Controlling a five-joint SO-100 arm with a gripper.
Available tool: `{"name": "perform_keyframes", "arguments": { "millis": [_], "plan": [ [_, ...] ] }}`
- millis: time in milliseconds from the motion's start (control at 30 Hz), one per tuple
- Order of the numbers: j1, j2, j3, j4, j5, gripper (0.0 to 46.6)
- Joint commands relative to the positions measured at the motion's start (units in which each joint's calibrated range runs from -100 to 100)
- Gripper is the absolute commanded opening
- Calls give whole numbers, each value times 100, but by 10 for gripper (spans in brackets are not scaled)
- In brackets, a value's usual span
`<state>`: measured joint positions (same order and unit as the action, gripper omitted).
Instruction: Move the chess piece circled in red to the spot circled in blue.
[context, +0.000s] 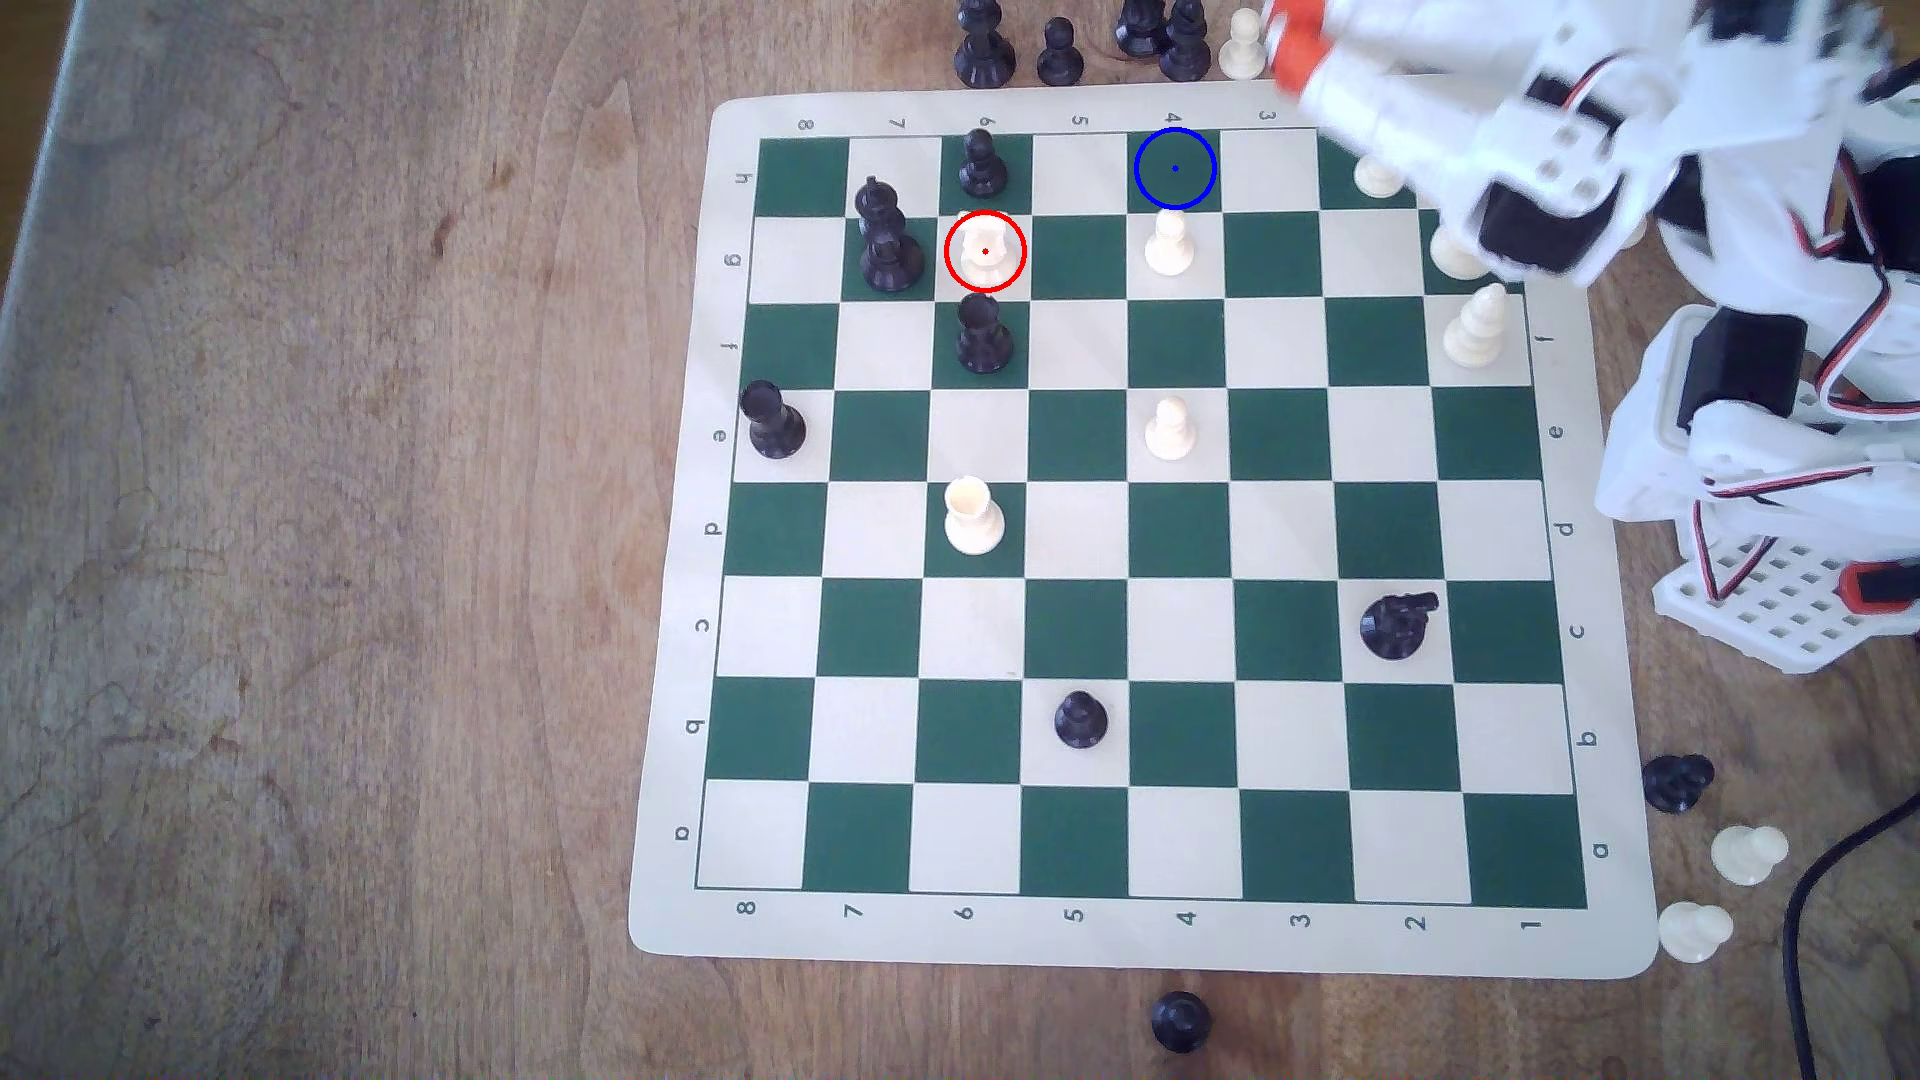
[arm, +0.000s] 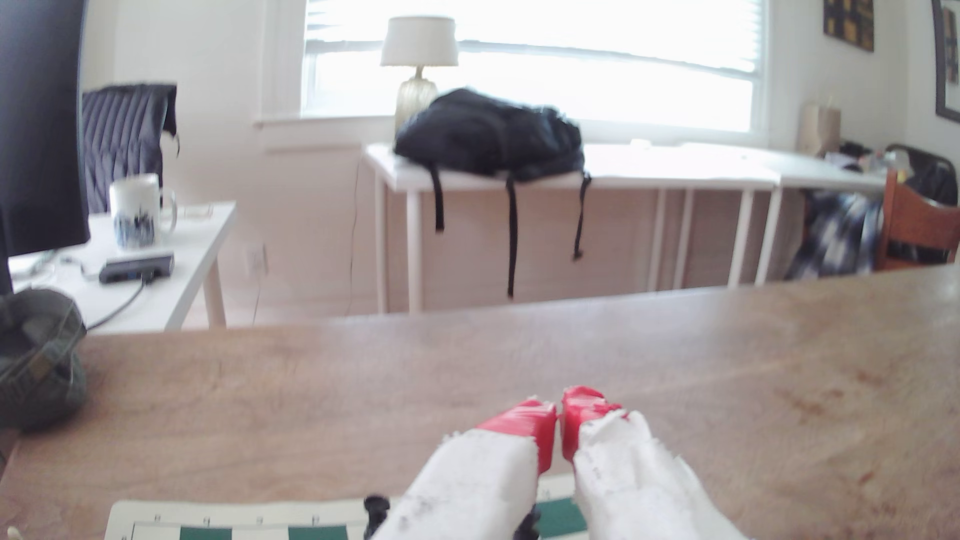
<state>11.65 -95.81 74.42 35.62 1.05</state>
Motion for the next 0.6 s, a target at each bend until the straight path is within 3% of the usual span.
{"name": "perform_keyframes", "arguments": {
  "millis": [0,33,133,167,300,567],
  "plan": [
    [294,201,-670,861,0,123],
    [333,438,-770,1008,39,147],
    [340,1143,-1150,1295,181,144],
    [356,1601,-1413,1410,361,145],
    [325,2807,-2066,1483,679,154],
    [301,4963,-3453,2040,933,150]
  ]
}}
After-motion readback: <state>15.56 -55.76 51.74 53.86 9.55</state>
